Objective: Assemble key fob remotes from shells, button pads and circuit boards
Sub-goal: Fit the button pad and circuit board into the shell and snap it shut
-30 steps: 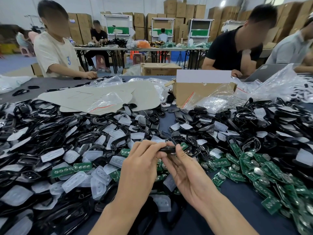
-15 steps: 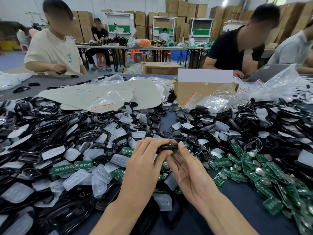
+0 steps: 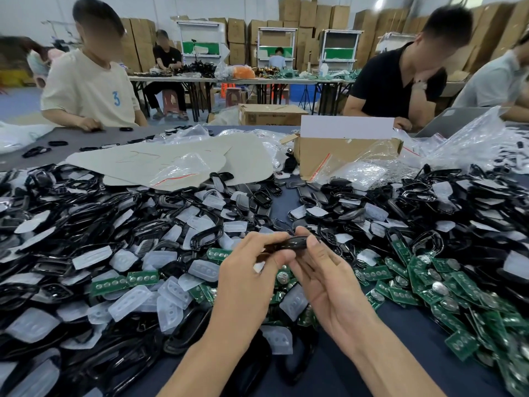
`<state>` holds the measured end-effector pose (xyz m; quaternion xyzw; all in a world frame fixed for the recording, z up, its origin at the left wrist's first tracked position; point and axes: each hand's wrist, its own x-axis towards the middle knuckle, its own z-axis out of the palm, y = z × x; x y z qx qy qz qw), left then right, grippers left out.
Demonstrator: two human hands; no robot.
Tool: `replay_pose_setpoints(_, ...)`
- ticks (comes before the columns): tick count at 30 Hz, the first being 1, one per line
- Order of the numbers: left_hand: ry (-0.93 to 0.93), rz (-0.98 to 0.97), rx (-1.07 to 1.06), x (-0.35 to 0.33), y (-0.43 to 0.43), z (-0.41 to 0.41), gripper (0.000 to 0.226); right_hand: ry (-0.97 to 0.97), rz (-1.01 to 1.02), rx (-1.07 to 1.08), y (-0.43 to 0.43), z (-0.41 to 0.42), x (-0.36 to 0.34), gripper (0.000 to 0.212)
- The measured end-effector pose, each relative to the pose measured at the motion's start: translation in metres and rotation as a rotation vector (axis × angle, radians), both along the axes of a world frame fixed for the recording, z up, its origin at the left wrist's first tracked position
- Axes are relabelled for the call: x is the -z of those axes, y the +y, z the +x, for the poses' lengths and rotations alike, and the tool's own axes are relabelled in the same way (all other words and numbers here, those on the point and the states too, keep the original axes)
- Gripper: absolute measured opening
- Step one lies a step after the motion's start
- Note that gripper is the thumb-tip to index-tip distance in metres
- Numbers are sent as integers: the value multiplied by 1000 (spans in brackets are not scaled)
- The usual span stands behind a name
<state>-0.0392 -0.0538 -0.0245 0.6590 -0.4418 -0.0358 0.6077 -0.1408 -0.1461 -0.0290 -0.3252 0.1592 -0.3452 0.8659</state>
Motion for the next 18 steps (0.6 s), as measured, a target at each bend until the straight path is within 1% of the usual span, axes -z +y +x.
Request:
replay_pose_setpoints(1,182,11,49,-3,1,0,12,22,-55,28,-1,0,-1,33)
replay_pose_setpoints(2,382,1,116,-5,1,0,18,47,-125,56,-1,0,-2,30)
replay_pose_setpoints(4,794,-64,258,-7,-1,3,37,115,-309,101,0,-2,-3,33)
replay_pose_setpoints(5,938,-73,295,-9,-1,5,39,163,-417,114,1,-4,-2,35)
replay_pose_setpoints(7,1106,-29,344,-10,1,11,36,251,-612,120,5,-7,-2,34)
replay_pose_setpoints(8,1150,7,373,-9,2,14,34,271,-676,120,6,-8,-3,34)
replay_pose_setpoints(10,1192,81,442,-7,5,21,28,269,-730,121,7,-9,-4,35)
replay_pose_setpoints(12,1212,127,501,-4,7,25,28,263,-756,110,7,-10,-4,36)
replay_pose_setpoints(14,1204,140,507,0,7,26,30,263,-791,69,8,-10,-4,34)
replay_pose_setpoints(16,1148,108,460,3,5,25,29,265,-821,33,7,-10,-2,33)
replay_pose_setpoints(18,1003,48,369,4,2,22,33,265,-821,21,5,-10,-1,34)
